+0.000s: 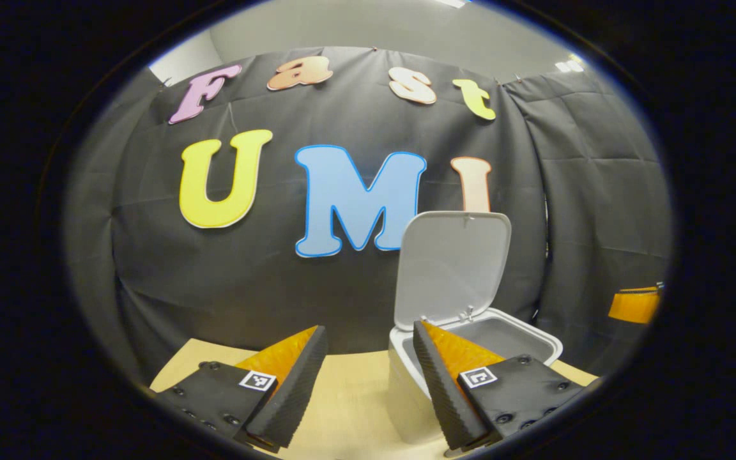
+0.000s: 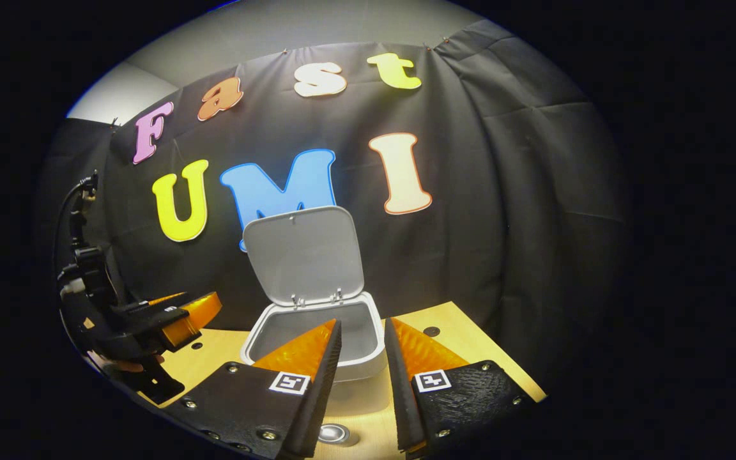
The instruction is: Press the lid of the desktop garbage bin to open it, pick up the crumpled paper on the desktop and throw it into the bin, then pick up the pop can on the desktop and drop it into the bin, and finally close the garbage bin lid.
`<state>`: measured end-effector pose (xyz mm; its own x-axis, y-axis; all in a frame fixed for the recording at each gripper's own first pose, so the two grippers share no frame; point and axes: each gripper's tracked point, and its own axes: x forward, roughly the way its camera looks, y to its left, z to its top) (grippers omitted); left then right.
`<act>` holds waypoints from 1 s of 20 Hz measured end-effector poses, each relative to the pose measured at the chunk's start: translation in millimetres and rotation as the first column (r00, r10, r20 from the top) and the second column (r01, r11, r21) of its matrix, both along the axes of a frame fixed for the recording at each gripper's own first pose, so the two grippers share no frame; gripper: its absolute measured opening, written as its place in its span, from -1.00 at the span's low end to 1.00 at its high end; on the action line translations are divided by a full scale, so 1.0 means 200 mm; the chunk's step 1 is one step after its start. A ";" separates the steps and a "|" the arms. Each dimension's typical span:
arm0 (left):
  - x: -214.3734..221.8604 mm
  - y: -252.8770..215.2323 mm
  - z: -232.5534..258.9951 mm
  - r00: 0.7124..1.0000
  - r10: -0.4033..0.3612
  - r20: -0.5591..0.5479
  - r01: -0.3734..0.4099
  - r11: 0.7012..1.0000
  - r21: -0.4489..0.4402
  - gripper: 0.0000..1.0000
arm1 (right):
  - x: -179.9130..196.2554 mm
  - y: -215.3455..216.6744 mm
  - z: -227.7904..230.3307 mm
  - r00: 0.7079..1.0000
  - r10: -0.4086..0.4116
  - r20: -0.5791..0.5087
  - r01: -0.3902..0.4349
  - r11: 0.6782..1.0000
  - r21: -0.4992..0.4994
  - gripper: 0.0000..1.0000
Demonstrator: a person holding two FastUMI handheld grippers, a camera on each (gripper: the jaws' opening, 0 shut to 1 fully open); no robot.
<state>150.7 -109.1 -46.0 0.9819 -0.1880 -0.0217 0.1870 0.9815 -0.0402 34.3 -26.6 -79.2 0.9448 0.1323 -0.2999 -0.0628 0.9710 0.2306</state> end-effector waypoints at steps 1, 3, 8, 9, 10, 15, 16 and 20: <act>-0.01 0.03 0.00 1.000 0.012 -0.003 -0.012 1.000 -0.006 0.77 | -0.01 0.03 -0.02 1.000 0.017 -0.006 -0.017 1.000 -0.002 -0.10; -0.03 0.08 -0.01 0.999 0.034 -0.010 -0.035 0.999 -0.016 0.77 | -0.02 0.07 -0.04 0.999 0.048 -0.019 -0.048 0.999 -0.008 0.53; -0.06 0.19 -0.02 0.997 0.079 -0.021 -0.080 0.997 -0.021 0.77 | -0.05 0.14 -0.13 0.994 0.099 -0.051 -0.100 0.995 -0.022 0.96; -0.07 0.21 -0.02 0.996 0.085 -0.022 -0.086 0.996 -0.022 0.77 | -0.06 0.16 -0.16 0.992 0.106 -0.064 -0.108 0.994 -0.026 0.97; -0.08 0.22 -0.02 0.996 0.091 -0.023 -0.091 0.996 -0.022 0.77 | -0.07 0.17 -0.19 0.990 0.115 -0.077 -0.118 0.993 -0.027 0.97; -0.14 0.29 -0.01 0.993 0.114 -0.022 -0.114 0.993 -0.023 0.77 | -0.15 0.25 -0.38 0.973 0.164 -0.161 -0.172 0.985 -0.034 0.97; -0.15 0.30 -0.01 0.993 0.118 -0.023 -0.118 0.993 -0.024 0.77 | -0.16 0.27 -0.42 0.968 0.176 -0.181 -0.186 0.982 -0.035 0.97; -0.19 0.35 0.00 0.990 0.137 -0.026 -0.137 0.990 -0.028 0.77 | -0.21 0.36 -0.58 0.941 0.230 -0.249 -0.245 0.969 -0.028 0.96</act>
<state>113.1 -38.1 -46.8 0.9977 -0.0526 -0.0421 0.0495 0.9962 -0.0721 -7.7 44.5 -195.5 0.7859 0.3194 -0.5295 -0.2424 0.9469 0.2113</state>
